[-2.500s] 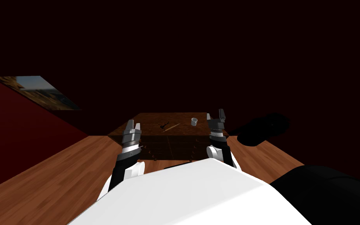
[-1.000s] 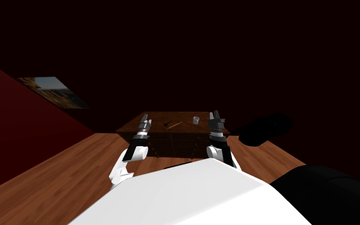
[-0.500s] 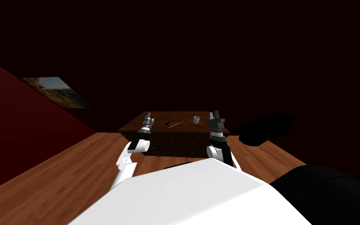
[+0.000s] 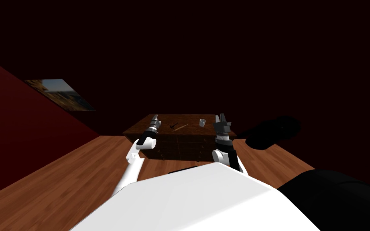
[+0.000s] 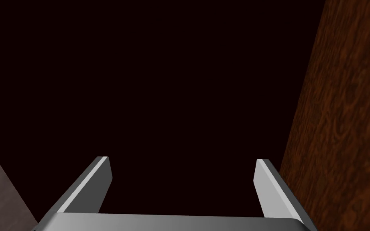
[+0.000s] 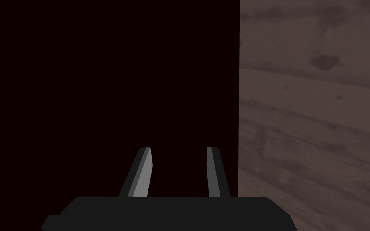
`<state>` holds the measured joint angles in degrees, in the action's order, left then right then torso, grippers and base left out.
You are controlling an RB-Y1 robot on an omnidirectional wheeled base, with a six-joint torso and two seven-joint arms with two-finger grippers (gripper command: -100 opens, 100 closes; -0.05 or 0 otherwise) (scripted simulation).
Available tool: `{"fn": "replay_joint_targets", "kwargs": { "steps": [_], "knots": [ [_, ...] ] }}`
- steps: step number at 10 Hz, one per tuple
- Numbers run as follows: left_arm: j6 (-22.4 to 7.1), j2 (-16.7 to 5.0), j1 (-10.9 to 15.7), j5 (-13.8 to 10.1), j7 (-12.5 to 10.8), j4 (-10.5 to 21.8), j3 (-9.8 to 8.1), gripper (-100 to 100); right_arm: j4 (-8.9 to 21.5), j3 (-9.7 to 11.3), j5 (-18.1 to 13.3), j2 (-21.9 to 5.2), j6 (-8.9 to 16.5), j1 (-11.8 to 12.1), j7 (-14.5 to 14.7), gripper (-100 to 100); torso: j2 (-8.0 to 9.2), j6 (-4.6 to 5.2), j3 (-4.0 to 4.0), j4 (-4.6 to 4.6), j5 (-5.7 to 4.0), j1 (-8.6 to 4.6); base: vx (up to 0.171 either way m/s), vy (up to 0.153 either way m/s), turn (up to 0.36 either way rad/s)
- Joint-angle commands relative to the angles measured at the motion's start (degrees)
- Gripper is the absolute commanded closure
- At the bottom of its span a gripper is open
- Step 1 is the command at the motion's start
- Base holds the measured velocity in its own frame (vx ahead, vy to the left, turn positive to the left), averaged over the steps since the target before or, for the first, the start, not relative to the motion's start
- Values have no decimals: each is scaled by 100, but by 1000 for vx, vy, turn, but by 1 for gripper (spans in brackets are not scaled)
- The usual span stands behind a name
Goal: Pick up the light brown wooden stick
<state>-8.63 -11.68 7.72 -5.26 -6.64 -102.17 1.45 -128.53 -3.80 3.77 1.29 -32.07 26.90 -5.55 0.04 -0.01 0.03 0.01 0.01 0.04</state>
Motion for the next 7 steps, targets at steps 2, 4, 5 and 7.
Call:
{"fn": "replay_joint_targets", "kwargs": {
  "steps": [2,4,5,7],
  "knots": [
    [-368,-42,411,-119,-156,363,-8,-100,0,0,0,0,0,0,0,0,-3,0,-2,-1,-1,-3,-8,10,0],
    [-637,-57,740,-214,-288,643,-9,-100,0,0,0,0,0,0,0,0,-2,0,-1,0,0,-2,-12,13,-6],
    [-738,-57,901,-214,-288,792,-9,-100,0,0,0,0,0,0,0,0,-2,0,-1,-1,0,-1,-11,14,-3],
    [-1045,-64,1189,-309,-426,1021,-9,-100,0,0,0,0,0,0,0,0,-3,-1,-2,-1,-1,-4,-7,5,-5]
  ]
}}
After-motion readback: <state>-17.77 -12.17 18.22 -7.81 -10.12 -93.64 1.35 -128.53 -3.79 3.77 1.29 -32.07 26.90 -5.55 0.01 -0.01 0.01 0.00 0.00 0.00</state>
